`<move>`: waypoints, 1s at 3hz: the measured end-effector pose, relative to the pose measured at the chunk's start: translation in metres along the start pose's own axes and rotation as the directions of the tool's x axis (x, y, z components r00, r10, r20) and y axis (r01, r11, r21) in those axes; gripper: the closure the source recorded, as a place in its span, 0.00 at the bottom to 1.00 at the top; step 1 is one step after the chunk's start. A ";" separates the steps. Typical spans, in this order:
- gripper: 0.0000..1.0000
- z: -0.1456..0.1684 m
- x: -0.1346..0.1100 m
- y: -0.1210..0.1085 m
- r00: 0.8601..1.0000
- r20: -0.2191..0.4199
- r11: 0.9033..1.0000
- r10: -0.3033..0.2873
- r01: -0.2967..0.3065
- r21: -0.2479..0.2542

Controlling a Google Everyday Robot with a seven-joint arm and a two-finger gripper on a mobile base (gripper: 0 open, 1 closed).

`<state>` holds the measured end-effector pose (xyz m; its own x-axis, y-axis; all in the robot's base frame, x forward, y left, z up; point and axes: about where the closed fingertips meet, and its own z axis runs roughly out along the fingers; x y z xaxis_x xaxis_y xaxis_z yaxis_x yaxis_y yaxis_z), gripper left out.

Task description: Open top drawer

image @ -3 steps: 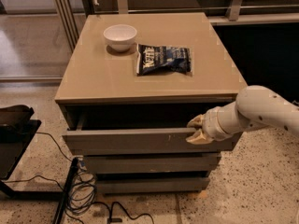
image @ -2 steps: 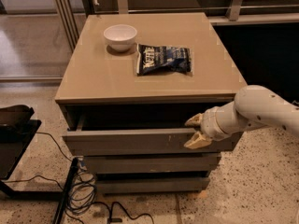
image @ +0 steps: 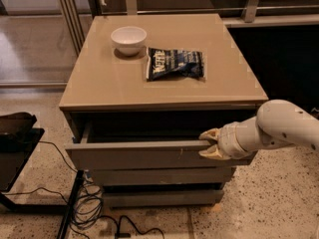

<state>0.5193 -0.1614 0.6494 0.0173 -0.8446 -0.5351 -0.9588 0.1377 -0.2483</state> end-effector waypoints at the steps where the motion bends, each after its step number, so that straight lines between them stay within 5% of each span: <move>1: 1.00 -0.003 -0.002 -0.001 1.000 0.000 1.000 0.000 0.000 0.000; 3: 1.00 -0.008 0.001 0.013 1.000 0.006 1.000 0.008 -0.008 -0.002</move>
Offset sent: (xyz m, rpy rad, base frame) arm -0.2409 -0.0938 -0.0547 0.1089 0.0697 -0.0624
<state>0.5043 -0.1645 0.6519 0.0114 -0.8406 -0.5415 -0.9595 0.1432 -0.2426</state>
